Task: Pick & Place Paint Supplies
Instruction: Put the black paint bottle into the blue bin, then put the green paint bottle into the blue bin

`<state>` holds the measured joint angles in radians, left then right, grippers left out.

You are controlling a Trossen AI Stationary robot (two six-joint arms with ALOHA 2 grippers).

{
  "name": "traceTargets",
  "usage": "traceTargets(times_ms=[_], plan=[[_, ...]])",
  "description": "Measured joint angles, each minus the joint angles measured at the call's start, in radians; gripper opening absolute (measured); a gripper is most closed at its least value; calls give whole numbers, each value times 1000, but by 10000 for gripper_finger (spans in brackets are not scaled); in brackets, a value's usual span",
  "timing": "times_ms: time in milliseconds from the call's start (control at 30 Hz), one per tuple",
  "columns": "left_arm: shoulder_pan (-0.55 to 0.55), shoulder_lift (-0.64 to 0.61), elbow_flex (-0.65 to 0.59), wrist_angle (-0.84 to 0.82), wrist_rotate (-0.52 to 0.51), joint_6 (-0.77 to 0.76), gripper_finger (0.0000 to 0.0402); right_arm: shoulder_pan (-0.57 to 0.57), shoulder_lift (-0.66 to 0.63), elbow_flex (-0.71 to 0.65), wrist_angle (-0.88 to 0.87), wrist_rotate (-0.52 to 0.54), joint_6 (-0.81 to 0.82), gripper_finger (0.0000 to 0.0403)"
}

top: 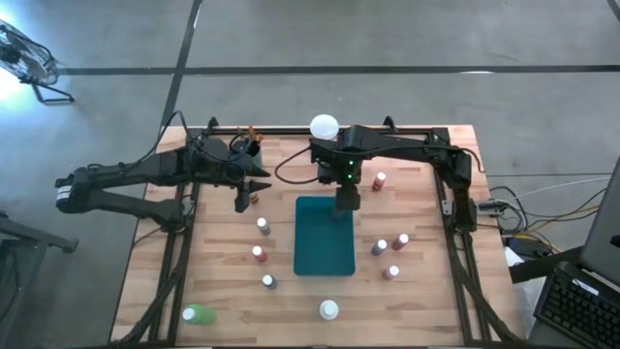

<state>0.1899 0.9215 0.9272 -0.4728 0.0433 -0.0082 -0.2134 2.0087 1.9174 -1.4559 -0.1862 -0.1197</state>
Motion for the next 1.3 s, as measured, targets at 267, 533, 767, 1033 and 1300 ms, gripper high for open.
traceTargets(times_ms=[267,533,767,1033,1300], plan=[[0,0,0,0,0,-3,142,0,-1,-4,16,-1,-7,127],[0,0,0,0,0,-3,142,1,3,0,20,0,12,155],[0,0,0,0,0,-3,142,2,1,13,16,0,19,192],[0,0,0,0,0,-3,142,6,-4,34,-41,-3,28,226],[0,0,0,-1,0,-8,142,6,-21,80,-112,-7,74,237]])
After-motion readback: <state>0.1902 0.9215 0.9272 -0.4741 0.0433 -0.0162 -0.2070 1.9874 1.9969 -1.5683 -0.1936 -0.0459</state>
